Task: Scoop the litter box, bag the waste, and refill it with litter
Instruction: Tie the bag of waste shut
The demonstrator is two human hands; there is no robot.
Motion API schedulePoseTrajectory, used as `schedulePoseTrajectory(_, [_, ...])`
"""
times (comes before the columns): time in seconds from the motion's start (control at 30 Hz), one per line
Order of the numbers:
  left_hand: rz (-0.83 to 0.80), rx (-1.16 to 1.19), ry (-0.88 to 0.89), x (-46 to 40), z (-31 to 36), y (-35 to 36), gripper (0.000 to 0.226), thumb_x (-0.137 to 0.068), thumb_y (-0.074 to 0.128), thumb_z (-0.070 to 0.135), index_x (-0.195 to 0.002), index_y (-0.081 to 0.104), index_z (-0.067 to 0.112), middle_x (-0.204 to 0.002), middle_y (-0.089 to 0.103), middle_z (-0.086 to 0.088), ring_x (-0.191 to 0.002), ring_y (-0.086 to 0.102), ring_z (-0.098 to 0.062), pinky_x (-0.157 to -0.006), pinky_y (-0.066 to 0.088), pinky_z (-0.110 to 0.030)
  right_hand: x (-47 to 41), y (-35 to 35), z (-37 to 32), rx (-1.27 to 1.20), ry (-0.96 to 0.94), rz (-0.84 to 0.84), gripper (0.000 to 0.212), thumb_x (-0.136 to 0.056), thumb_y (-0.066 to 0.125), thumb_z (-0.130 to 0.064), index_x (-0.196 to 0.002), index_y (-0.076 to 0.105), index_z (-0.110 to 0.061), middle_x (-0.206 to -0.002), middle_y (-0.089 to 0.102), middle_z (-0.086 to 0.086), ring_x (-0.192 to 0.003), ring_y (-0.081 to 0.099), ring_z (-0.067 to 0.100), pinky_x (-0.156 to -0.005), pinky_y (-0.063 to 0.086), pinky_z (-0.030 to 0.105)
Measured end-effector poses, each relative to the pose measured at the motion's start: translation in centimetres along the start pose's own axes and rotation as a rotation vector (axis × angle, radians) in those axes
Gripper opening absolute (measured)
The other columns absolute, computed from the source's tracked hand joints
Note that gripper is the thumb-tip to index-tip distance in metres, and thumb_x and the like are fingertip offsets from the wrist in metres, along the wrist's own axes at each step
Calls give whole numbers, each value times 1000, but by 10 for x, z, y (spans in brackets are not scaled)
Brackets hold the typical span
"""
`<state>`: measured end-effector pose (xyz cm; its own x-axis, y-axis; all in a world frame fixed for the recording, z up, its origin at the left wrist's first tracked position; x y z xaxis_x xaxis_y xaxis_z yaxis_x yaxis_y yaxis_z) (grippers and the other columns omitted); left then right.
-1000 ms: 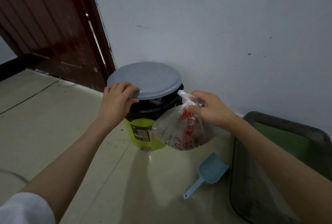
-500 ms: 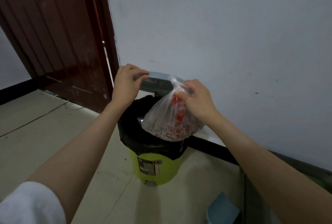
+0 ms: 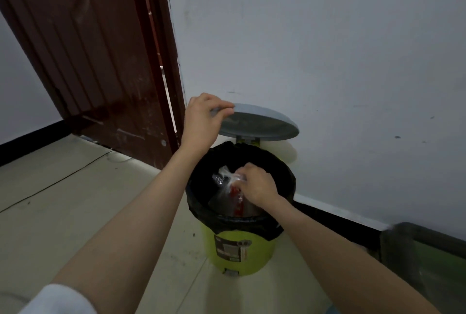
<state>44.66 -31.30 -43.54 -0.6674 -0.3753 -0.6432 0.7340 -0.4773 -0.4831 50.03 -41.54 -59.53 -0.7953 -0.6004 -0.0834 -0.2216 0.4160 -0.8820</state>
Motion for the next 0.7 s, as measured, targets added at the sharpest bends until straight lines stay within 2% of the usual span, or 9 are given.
schedulePoseTrajectory(0.17, [-12,8,15,8,-1,1,15,-84,66,23,-97,73,19,-96,56,5,-99,44,-9,-85,31,-12,4,14,12,39,40,-87,23,-87,51,-13,-100,70,-19,-104,66,6,-96,61,26,-85,50,38])
schedulePoseTrajectory(0.33, [-8,-10,39,18,-1,1,15,-84,65,25,-96,73,21,-97,56,3,-98,44,-10,-82,27,1,22,-6,26,-101,0,-62,24,-91,57,-25,-112,65,-19,-114,65,1,-105,60,19,-90,49,32])
schedulePoseTrajectory(0.4, [-13,-31,56,28,-2,2,14,-85,65,24,-97,72,20,-95,55,3,-96,42,-9,-81,27,1,40,-32,35,-133,-16,88,23,-91,56,-28,-109,66,-18,-106,67,-1,-98,61,16,-81,47,26])
schedulePoseTrajectory(0.47, [-4,-64,86,43,-3,4,14,-85,65,23,-97,72,20,-93,54,3,-91,40,-7,-79,31,-4,62,-68,46,-132,-15,339,19,-93,52,-27,-100,65,-14,-93,62,-1,-90,59,18,-73,41,25])
schedulePoseTrajectory(0.5, [3,-83,104,52,-3,4,14,-85,65,22,-96,72,19,-91,54,2,-89,40,-6,-78,32,-6,73,-85,49,-136,-23,463,21,-94,49,-28,-97,62,-13,-91,58,-1,-89,56,19,-74,41,27])
schedulePoseTrajectory(0.57, [-6,-133,151,73,-5,6,13,-84,67,20,-96,71,16,-89,55,-1,-88,41,-7,-80,32,-9,86,-106,51,-153,-71,598,34,-92,41,-37,-105,59,-11,-101,55,3,-98,52,22,-84,43,32])
schedulePoseTrajectory(0.6, [-26,-160,183,86,-6,9,14,-83,67,18,-96,71,14,-88,55,-2,-87,42,-8,-81,33,-12,86,-107,49,-142,-97,578,42,-92,37,-40,-116,57,-12,-112,55,6,-107,49,22,-91,41,33])
schedulePoseTrajectory(0.7, [-89,-217,200,124,-20,19,20,-81,70,16,-100,68,10,-91,54,-5,-89,45,-13,-81,39,-24,79,-77,36,27,-171,313,57,-92,27,-47,-140,42,-19,-144,39,9,-132,36,25,-109,30,38])
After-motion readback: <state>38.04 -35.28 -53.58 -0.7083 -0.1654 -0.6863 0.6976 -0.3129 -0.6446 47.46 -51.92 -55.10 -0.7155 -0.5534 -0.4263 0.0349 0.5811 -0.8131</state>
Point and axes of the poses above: each hand's wrist, its own x-axis away from the middle knuckle, its own y-axis out of the palm, z = x × y, the point moved 10 cm from there along -x, towards the middle knuckle
